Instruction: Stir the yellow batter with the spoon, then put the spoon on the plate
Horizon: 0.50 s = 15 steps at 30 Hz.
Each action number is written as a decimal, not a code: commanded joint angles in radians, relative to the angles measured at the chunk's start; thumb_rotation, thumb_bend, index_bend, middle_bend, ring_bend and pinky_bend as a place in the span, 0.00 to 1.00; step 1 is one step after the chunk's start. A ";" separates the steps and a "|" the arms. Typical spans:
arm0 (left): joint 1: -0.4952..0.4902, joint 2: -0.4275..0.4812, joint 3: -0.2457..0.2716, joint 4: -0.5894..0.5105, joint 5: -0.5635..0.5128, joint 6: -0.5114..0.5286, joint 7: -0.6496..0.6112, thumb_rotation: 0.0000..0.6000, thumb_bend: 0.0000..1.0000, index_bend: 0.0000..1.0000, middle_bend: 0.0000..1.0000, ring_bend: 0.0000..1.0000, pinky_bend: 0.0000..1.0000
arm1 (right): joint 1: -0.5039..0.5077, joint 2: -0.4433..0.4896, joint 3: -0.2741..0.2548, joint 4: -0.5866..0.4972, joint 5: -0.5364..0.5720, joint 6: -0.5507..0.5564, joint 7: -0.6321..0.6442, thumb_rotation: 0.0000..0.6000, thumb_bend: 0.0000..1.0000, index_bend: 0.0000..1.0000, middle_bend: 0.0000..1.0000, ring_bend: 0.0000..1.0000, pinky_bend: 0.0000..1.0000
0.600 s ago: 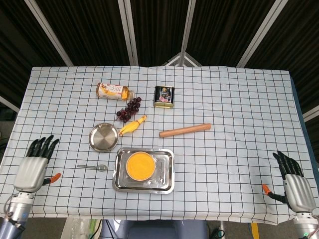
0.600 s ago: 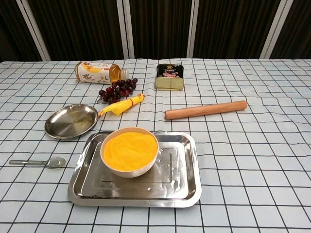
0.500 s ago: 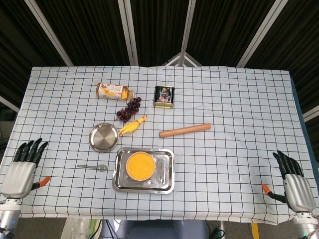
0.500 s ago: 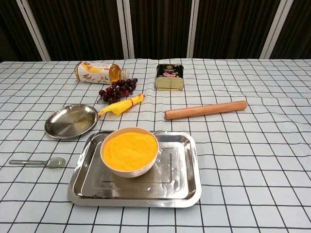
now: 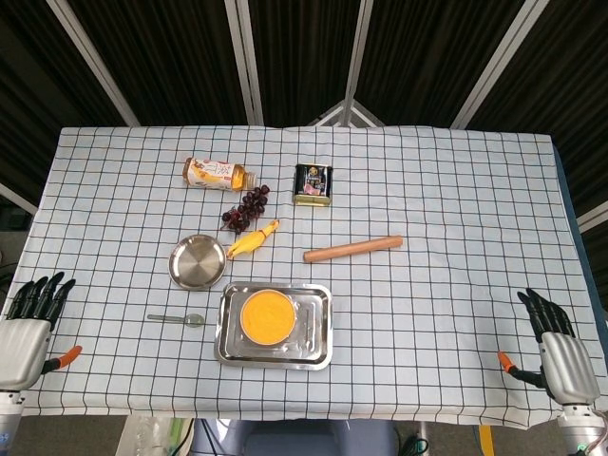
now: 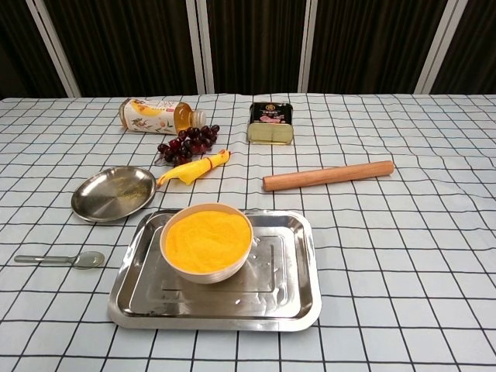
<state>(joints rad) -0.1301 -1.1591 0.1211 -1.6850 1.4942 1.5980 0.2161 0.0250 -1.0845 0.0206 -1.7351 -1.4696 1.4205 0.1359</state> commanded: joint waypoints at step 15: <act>0.013 0.011 -0.023 -0.017 0.001 -0.039 0.001 1.00 0.09 0.00 0.00 0.00 0.00 | 0.002 0.007 -0.004 -0.012 0.012 -0.014 0.001 1.00 0.32 0.00 0.00 0.00 0.00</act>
<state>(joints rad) -0.1176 -1.1495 0.0984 -1.7010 1.4944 1.5612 0.2186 0.0261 -1.0768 0.0172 -1.7471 -1.4585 1.4071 0.1378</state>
